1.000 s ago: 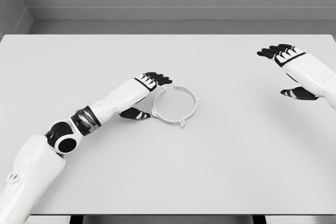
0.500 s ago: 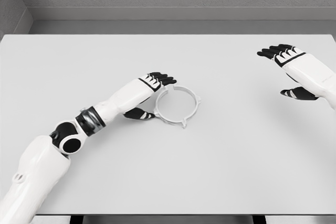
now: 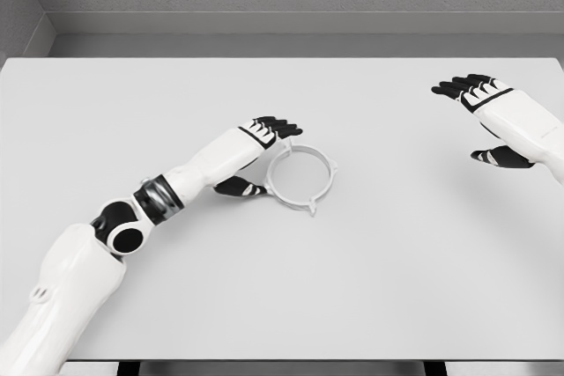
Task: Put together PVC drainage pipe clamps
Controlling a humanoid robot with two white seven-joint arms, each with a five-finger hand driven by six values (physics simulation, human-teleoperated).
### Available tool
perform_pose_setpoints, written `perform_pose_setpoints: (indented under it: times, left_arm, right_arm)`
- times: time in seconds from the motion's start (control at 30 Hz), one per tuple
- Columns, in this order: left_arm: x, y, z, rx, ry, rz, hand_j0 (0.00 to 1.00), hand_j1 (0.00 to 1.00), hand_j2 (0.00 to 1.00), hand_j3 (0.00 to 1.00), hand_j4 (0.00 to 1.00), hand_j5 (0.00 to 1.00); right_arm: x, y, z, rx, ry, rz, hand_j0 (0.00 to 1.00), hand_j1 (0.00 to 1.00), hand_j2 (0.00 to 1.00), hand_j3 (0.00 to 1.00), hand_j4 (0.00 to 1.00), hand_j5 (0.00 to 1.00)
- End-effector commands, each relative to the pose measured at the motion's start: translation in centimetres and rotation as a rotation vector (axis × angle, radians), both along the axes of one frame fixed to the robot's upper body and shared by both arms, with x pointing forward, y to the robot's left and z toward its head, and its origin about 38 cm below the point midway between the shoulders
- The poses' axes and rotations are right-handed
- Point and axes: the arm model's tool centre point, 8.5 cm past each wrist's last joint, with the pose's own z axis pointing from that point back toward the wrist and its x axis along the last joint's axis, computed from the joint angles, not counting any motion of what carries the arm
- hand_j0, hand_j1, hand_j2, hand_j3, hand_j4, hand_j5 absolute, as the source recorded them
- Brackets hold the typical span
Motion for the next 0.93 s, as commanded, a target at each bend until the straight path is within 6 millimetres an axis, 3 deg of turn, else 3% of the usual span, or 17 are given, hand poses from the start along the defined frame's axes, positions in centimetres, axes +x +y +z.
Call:
perform_pose_setpoints:
  times: [0.0, 0.27, 0.43, 0.53, 0.63, 0.7, 0.77, 0.9]
  left_arm:
    - [0.0, -0.2, 0.0, -0.010, 0.003, -0.001, 1.00, 1.00, 1.00, 1.00, 1.00, 1.00]
    - [0.1, -0.9, 0.3, -0.014, -0.006, -0.009, 1.00, 1.00, 1.00, 1.00, 1.00, 1.00]
    - [1.1, 0.5, 1.5, -0.022, -0.032, 0.023, 1.00, 1.00, 1.00, 1.00, 1.00, 1.00]
    - [1.9, 7.4, 3.0, 0.078, -0.073, 0.116, 1.00, 1.00, 1.00, 1.00, 1.00, 1.00]
    - [2.7, 16.0, 6.5, 0.116, -0.121, 0.264, 1.00, 1.00, 1.00, 1.00, 1.00, 1.00]
    - [2.4, 20.7, 6.9, 0.124, -0.107, 0.367, 1.00, 1.00, 1.00, 1.00, 1.00, 1.00]
    - [2.4, 22.0, 7.2, 0.134, -0.108, 0.394, 1.00, 1.00, 1.00, 1.00, 1.00, 1.00]
    - [2.5, 22.7, 6.8, 0.136, -0.092, 0.413, 1.00, 1.00, 1.00, 1.00, 1.00, 1.00]
  right_arm:
    - [0.0, 0.0, 0.0, 0.007, 0.000, -0.001, 1.00, 1.00, 1.00, 1.00, 1.00, 1.00]
    - [0.0, -0.1, 0.0, 0.007, 0.001, -0.001, 1.00, 1.00, 1.00, 1.00, 1.00, 1.00]
    - [0.0, -0.1, 0.0, 0.007, 0.001, -0.001, 1.00, 1.00, 1.00, 1.00, 1.00, 1.00]
    - [0.0, -0.1, 0.0, 0.007, 0.001, -0.001, 1.00, 1.00, 1.00, 1.00, 1.00, 1.00]
    - [0.0, -0.1, 0.0, 0.007, 0.001, -0.001, 1.00, 1.00, 1.00, 1.00, 1.00, 1.00]
    - [0.0, -0.1, 0.0, 0.008, 0.001, -0.003, 1.00, 1.00, 1.00, 1.00, 1.00, 1.00]
    - [0.0, -0.1, 0.0, 0.009, 0.001, -0.001, 1.00, 1.00, 1.00, 1.00, 1.00, 1.00]
    - [0.0, -0.1, 0.0, 0.007, 0.001, -0.001, 1.00, 1.00, 1.00, 1.00, 1.00, 1.00]
